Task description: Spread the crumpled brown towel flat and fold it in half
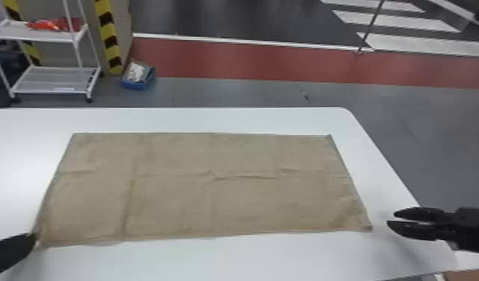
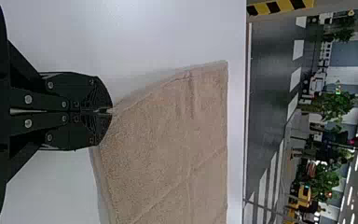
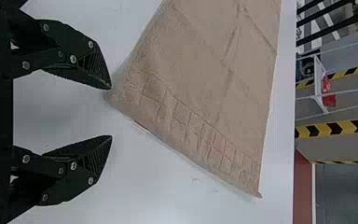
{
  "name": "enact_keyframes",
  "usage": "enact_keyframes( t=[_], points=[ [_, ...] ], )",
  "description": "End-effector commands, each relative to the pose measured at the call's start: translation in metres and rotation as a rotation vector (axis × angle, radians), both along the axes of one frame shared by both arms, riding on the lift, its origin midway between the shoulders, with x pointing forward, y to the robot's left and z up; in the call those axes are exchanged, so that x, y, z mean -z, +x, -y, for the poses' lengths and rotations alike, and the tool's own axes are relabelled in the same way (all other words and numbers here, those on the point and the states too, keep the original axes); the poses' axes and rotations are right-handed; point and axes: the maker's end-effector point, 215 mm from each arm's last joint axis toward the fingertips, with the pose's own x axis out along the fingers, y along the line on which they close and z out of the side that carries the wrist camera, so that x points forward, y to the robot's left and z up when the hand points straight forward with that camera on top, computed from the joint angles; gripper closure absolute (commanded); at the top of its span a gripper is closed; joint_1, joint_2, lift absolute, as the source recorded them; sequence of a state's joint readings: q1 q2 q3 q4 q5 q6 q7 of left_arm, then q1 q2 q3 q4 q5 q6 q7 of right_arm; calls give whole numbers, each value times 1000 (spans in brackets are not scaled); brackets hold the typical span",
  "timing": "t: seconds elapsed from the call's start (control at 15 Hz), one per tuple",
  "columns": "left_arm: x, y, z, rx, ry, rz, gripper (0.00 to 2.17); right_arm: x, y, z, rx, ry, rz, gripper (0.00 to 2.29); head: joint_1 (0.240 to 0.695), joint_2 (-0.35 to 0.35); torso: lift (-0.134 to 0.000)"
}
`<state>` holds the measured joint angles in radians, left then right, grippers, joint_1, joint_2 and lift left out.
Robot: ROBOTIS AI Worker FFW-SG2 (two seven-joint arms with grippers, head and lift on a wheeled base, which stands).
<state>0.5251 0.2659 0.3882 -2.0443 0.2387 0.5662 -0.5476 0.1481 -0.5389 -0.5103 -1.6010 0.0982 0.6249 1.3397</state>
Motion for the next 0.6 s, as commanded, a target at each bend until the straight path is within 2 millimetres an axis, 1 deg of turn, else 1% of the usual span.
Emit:
enact_keyframes(
  t=[0.0, 0.13, 0.2, 0.27, 0.33, 0.4, 0.47, 0.53],
  points=[
    [2, 0, 0, 1, 2, -4, 1423, 1, 6, -9, -3, 16, -5, 599, 695, -167, -125],
    [4, 0, 0, 0, 7, -10, 1423, 10, 4, -21, 38, 50, -87, 599, 695, -162, -125],
    [4, 0, 0, 1, 9, -10, 1423, 7, 5, -29, 79, 74, -141, 599, 695, -149, -125],
    [5, 0, 1, 1, 13, -13, 1423, 3, 5, -32, 124, 64, -193, 599, 695, -141, -125],
    [5, 0, 3, 3, 12, -12, 1423, -2, 7, -35, 132, 30, -194, 599, 695, -134, -125],
    [5, -2, 3, 4, 12, -14, 1423, -15, 14, -41, 115, 19, -156, 599, 695, -128, -125],
    [5, -1, 2, 2, 13, -13, 1423, -19, 16, -40, 116, 10, -141, 599, 695, -125, -125],
    [6, -2, 1, 0, 13, -16, 1423, -19, 18, -32, 128, -24, -137, 599, 695, -116, -125]
  ],
)
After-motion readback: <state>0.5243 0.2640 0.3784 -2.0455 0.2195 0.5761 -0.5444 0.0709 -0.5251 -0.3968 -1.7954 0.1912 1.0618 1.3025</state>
